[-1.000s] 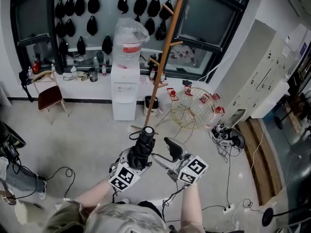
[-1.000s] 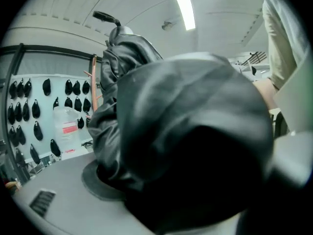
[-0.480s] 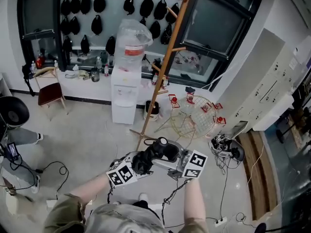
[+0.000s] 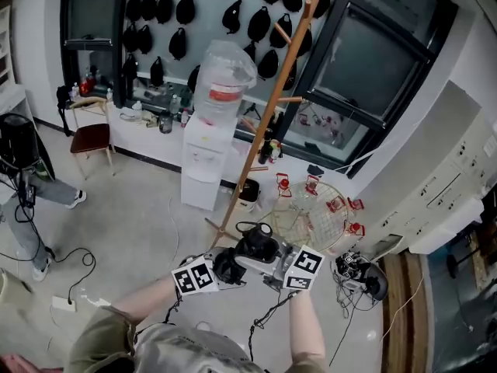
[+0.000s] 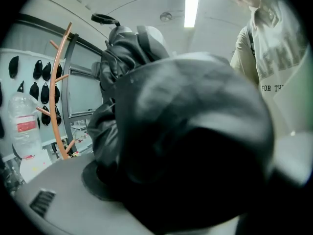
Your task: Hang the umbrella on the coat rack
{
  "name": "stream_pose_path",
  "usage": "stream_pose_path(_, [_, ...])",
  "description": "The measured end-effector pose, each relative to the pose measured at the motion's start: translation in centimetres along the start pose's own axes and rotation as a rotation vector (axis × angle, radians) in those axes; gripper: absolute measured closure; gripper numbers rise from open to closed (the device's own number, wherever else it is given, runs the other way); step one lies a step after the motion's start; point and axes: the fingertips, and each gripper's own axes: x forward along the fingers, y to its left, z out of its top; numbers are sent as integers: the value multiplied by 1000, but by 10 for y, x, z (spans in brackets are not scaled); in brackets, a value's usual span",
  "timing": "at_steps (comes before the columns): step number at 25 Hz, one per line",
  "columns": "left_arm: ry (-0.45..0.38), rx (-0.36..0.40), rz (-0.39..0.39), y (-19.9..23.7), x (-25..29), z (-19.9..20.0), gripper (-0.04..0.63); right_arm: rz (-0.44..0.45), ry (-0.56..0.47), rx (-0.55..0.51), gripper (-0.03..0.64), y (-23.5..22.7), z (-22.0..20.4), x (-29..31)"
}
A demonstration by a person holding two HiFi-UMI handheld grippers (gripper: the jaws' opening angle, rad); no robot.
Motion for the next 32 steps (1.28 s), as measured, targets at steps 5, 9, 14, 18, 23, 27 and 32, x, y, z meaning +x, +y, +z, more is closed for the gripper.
stream_pose_path(5, [4,13,42,27,22,14,247,-4,3,-16,383,-28,12,-16])
stream_pose_path(9, [0,12,101,52,37,26,236,-2,-4,-16,394,-54,24,-30])
stream_pose_path(14, [-35,13,200,89,38,32,200,-22,-16,-21,397,-85,37,-34])
stream_pose_path(18, [7,16,221,116,41,25,187,-57,-24,-30,399,-115,44,-38])
stream_pose_path(23, [35,-9,202,149,43,8,181,-116,-20,-25,399,-156,44,-41])
stream_pose_path(27, [30,-20,173,185,49,4,179,-153,-19,-20,400,-194,47,-39])
stream_pose_path(32, [24,-2,123,236,59,8,179,-186,-12,-45,400,-248,67,-35])
